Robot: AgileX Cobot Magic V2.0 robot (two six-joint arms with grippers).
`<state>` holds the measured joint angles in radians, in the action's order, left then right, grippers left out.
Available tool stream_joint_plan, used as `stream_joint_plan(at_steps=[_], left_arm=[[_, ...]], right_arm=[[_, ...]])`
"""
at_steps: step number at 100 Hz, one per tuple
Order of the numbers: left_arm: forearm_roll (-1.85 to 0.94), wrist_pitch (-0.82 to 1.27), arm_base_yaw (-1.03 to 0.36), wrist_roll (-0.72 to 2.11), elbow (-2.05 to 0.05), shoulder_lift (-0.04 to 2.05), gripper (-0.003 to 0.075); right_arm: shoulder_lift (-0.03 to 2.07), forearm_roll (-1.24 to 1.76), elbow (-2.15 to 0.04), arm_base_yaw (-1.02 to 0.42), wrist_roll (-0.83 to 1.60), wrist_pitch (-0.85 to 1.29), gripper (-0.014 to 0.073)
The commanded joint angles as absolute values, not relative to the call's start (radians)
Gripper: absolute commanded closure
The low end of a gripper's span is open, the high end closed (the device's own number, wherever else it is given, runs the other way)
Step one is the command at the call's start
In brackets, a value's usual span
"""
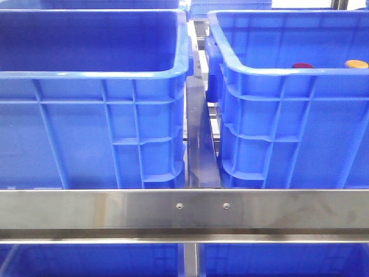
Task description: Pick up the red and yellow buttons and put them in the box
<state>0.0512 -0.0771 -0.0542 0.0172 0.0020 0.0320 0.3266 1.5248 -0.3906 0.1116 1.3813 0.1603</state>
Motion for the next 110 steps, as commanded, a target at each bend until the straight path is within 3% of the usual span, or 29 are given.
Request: stream_joint_plan(at_steps=[1,110], left_arm=[[0.037,-0.17,-0.029,0.016,0.043,0.043,0.0739],[0.037,-0.17,-0.011,0.016,0.043,0.043,0.0739]], right_arm=[[0.332,1.527,-0.416,0.119,1.386,0.162,0.0661],[0.332,1.527,-0.416,0.102,1.386,0.168,0.0661]])
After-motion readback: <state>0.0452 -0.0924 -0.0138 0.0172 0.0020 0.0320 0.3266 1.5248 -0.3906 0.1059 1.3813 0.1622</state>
